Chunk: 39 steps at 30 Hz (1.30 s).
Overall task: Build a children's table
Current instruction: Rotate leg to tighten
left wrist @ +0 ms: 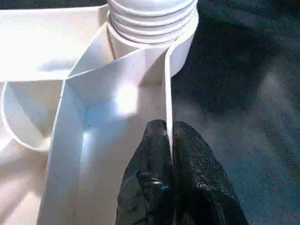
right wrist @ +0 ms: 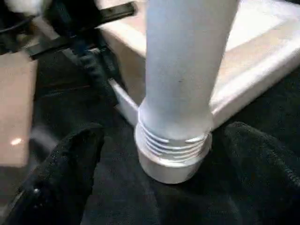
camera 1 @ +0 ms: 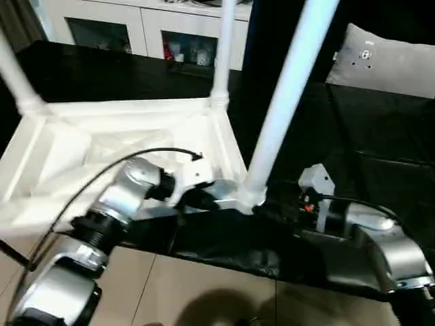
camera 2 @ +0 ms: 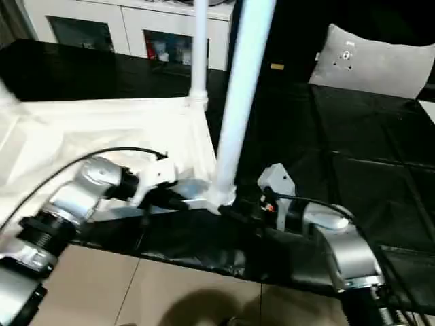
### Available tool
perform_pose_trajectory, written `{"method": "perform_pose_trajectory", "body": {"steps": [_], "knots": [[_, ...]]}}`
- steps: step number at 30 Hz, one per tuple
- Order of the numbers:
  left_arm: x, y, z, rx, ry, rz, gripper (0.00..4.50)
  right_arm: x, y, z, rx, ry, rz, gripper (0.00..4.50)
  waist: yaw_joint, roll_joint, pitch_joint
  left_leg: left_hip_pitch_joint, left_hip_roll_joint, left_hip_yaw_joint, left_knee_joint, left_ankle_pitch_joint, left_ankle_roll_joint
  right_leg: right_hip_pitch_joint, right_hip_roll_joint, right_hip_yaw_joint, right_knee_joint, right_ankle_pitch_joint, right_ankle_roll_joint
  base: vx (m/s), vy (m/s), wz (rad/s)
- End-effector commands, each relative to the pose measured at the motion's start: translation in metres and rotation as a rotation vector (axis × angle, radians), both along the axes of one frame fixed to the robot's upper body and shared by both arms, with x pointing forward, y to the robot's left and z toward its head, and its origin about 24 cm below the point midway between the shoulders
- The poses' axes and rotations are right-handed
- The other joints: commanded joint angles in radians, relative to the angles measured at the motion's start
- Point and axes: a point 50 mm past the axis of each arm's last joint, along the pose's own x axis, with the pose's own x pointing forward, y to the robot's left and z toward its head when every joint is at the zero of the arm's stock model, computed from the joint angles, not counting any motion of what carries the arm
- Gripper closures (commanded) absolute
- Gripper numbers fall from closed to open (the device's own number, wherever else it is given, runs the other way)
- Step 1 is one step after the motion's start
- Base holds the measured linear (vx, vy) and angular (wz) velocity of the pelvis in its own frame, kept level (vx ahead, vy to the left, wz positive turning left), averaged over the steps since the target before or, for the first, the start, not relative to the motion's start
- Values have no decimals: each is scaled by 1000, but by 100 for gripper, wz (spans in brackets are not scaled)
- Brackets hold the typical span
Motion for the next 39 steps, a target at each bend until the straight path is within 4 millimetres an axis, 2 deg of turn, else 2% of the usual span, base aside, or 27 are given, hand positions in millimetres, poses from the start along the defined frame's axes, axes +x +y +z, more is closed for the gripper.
{"method": "perform_pose_trajectory", "body": {"steps": [1, 3, 6, 7, 8, 9, 11, 12, 14, 18, 19, 23, 30, 33, 39], "knots": [[-1, -11, 13, -17, -15, -124, 450, 0, 2, 4, 3, 1, 76, 9, 0, 3, -70, -12, 9, 15, -63, -77, 95, 75, -57, 39, -61, -121, -248, 0, 0, 0], [-2, -9, 14, -20, 4, -163, 450, 0, 4, 4, -11, -6, 108, 9, 3, 9, -73, -10, 10, 16, -61, -72, 92, 75, -58, 40, -57, -92, -263, 0, 0, 0], [-3, -8, 14, -28, 9, -187, 450, -1, 6, 2, -28, -1, 149, 9, 7, 3, -76, -9, 10, 16, -61, -73, 88, 77, -58, 39, -55, -88, -270, 0, 0, 0], [-4, -8, 14, -35, 9, -195, 450, -3, 7, 2, -31, 1, 172, 9, 13, 0, -75, -9, 11, 17, -61, -74, 87, 77, -59, 39, -55, -96, -268, 0, 0, 0], [-4, -8, 14, -35, 9, -195, 450, -3, 7, 2, -31, 1, 172, 9, 17, 3, -74, -5, 12, 19, -61, -79, 85, 73, -59, 40, -56, -104, -266, 0, 0, 0], [-5, -7, 14, -32, 17, -210, 450, -3, 8, 1, -26, 12, 188, 9, 18, -1, -75, -6, 12, 18, -61, -80, 84, 75, -59, 40, -56, -107, -266, 0, 0, 0], [-7, -7, 13, -23, 26, -230, 450, -4, 8, 1, -18, 28, 208, 9, 21, -1, -75, -7, 12, 17, -61, -84, 80, 75, -60, 39, -55, -117, -261, 0, 0, 0], [-9, -5, 13, -18, 32, -251, 450, -3, 9, 1, -13, 31, 224, 9, 21, -7, -75, -8, 12, 18, -61, -84, 79, 76, -61, 39, -55, -122, -258, 0, 0, 0], [-12, -4, 13, -12, 39, -274, 450, -2, 11, 0, -18, 31, 236, 34, 24, -2, -75, -7, 12, 16, -62, -85, 74, 74, -62, 38, -55, -143, -253, 0, 0, 0], [-15, -5, 12, 2, 38, -311, 450, 3, 15, -2, -23, 19, 228, 61, 27, -3, -76, -7, 12, 18, -60, -71, 69, 74, -62, 39, -52, -122, -255, 0, 0, 0], [-16, -6, 12, 4, 38, -323, 450, 5, 17, -4, -22, 17, 224, 78, 29, -2, -77, -7, 12, 18, -60, -65, 69, 74, -62, 39, -51, -118, -255, 0, 0, 0], [-18, -8, 12, 1, 37, -341, 450, 7, 22, -6, -15, 17, 216, 99, 38, -1, -79, -7, 11, 19, -59, -43, 70, 75, -60, 38, -45, -70, -260, 0, 0, 0], [-18, -12, 12, 1, 33, -355, 450, 6, 26, -9, -12, 26, 236, 162, 38, 0, -80, -8, 10, 18, -59, -53, 64, 78, -60, 38, -45, -81, -257, 0, 0, 0], [-17, -12, 12, 2, 31, -354, 450, 7, 26, -9, -10, 25, 236, 175, 39, 3, -81, -6, 10, 18, -58, -47, 64, 77, -60, 39, -44, -73, -258, 0, 0, 0], [-17, -14, 10, -17, 43, -331, 450, 3, 28, -10, 39, 61, 232, 181, 38, -1, -82, -7, 10, 18, -57, -39, 71, 79, -59, 38, -41, -54, -265, 0, 0, 0]]}}
